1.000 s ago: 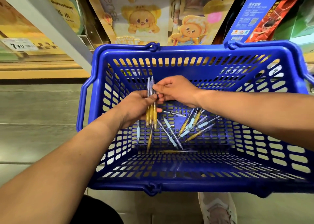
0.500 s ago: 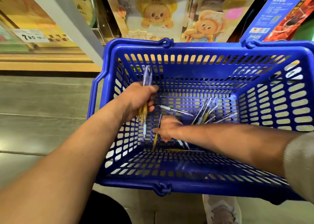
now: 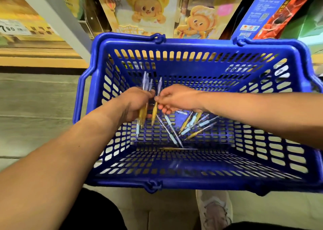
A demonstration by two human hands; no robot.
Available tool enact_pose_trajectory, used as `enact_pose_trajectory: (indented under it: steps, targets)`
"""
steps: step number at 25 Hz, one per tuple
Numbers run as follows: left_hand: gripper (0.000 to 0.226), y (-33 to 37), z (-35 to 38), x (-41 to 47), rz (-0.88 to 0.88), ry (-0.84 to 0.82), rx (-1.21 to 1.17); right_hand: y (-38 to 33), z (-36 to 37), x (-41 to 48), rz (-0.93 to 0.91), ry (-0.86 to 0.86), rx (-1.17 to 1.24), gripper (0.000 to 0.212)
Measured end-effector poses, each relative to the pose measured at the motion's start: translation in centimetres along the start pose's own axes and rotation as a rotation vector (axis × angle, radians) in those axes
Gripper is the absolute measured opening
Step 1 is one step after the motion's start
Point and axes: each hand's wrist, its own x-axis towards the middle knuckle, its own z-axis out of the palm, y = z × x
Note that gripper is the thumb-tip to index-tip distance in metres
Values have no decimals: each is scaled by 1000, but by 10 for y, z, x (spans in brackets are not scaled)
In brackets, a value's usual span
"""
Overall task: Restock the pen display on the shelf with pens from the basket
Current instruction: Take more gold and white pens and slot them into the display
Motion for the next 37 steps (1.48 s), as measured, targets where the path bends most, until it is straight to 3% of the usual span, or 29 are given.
enact_pose_trajectory:
  steps: [2,8,9,10,13,14,17,21,24,27,32,35,37]
  targets:
    - [21,1,10,-1,14,-59,-16,-2,-6,-6,0,-17,84,11]
    - [22,2,28,5,63,-149,19,31,-34,-31,66,-110,658,15]
    - [22,2,30,6,67,-133,33,40,-39,-34,96,-58,580,15]
    - [22,3,30,6,66,-113,36,50,-43,-39,124,13,326,14]
    - [25,4,26,7,34,-97,3,91,-53,-53,170,-41,-926,18]
    - [26,5,25,7,22,-107,1,105,-51,-56,189,-113,-1187,21]
    - [20,4,23,7,16,-124,30,127,-39,-56,186,-173,-1461,15]
    - [8,2,22,3,13,-115,35,125,-39,-50,68,-170,-1564,20]
    - [18,1,20,3,-2,-118,31,117,-51,-49,32,-213,-1438,10]
    - [22,-1,20,3,1,-110,34,83,-63,-47,12,-221,-945,7]
    - [26,-1,21,4,24,-153,33,27,-51,-35,-76,-84,-18,9]
    - [29,0,17,3,-1,-186,10,12,-45,-24,33,-69,281,28]
    - [30,1,13,3,-32,-202,-19,11,-40,-21,98,-44,396,28]
